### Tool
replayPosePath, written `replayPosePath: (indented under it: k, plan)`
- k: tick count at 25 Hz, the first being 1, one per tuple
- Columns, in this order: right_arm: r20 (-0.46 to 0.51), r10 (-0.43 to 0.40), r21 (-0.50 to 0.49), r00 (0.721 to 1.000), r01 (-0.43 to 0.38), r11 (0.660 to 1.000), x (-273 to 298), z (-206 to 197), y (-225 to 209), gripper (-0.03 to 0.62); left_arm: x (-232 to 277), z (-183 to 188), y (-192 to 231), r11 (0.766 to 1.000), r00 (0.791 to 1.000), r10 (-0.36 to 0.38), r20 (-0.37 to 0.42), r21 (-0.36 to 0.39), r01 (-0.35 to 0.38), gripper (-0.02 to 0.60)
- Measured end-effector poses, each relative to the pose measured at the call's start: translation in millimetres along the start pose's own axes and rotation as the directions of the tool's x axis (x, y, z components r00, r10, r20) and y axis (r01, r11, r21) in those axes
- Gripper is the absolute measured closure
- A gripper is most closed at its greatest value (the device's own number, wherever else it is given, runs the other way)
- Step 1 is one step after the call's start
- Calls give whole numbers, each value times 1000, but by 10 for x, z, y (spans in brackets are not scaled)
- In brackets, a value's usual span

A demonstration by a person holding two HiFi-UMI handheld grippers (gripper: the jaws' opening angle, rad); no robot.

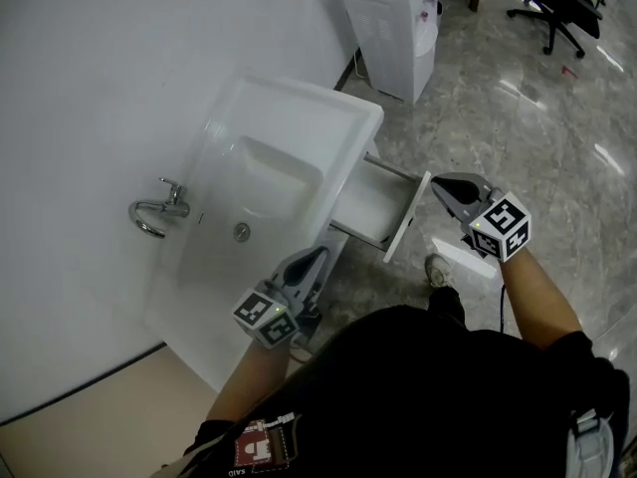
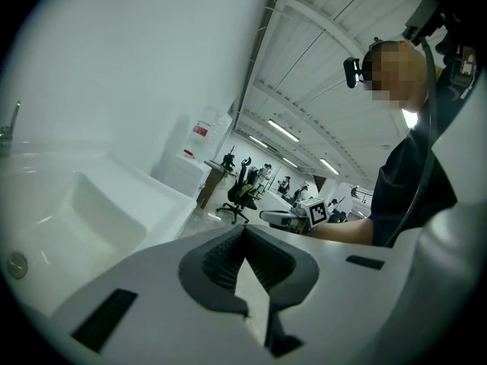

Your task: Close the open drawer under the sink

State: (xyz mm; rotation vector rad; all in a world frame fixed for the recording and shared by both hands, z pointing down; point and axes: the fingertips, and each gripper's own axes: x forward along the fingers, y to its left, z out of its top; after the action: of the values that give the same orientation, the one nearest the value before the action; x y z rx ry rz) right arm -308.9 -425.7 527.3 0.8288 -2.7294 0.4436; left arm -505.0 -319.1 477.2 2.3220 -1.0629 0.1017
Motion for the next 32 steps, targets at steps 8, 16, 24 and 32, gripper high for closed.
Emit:
replayPosePath:
  k: [8,16,24,32]
  plan:
    - [-78,-1,0,997,1,1000,124,-681,-248,591,659,-514,70,998,993,-62,-100,-31,59,581]
    - [-132,-3,-1,991,3,1000,235,-1442,-405,532,1081,-1014,134,993,983,-100,-153,-74,90,581]
    - [-248,47,-63,968,-65,996,488,-2306,-343,427,1381,-1515,344,994,979,-93,-179,-78,80,581]
    - [-386,78,-136,919,-141,981,800,-3199,-132,411,1489,-2045,393,991,968,-115,-225,-99,95,581]
